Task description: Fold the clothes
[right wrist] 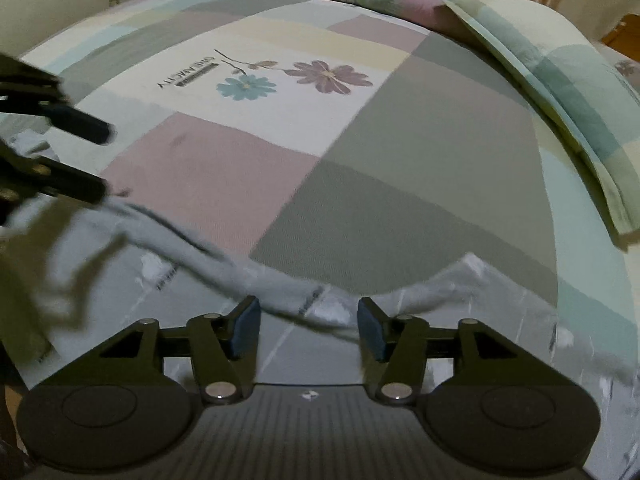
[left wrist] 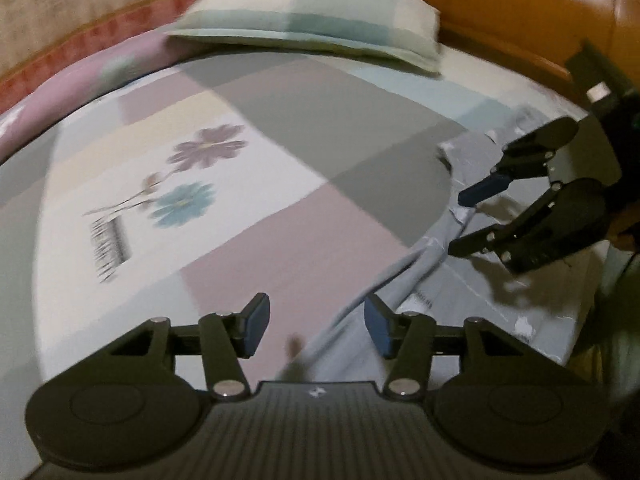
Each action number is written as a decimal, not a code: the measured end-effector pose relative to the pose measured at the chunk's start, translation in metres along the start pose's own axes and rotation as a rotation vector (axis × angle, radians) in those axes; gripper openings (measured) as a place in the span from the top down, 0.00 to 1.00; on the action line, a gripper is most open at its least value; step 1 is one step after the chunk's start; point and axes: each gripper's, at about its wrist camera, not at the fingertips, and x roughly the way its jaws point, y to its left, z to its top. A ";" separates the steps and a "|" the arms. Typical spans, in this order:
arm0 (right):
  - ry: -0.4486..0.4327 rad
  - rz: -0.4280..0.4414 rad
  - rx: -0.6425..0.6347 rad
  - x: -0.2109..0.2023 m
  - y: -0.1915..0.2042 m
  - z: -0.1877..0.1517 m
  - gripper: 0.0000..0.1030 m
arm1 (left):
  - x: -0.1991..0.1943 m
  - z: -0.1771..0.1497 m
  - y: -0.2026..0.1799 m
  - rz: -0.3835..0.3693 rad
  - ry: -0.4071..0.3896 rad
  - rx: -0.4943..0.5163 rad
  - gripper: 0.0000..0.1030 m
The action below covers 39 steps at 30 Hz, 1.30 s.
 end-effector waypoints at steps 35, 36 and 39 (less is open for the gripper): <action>-0.174 -0.018 0.273 -0.042 -0.060 -0.038 0.36 | 0.106 0.070 -0.088 -0.222 -0.054 0.470 0.37; -0.176 -0.019 0.280 -0.042 -0.063 -0.039 0.36 | 0.108 0.071 -0.084 -0.217 -0.059 0.443 0.36; -0.182 -0.022 0.290 -0.043 -0.067 -0.041 0.35 | 0.118 0.080 -0.061 -0.227 -0.044 0.297 0.35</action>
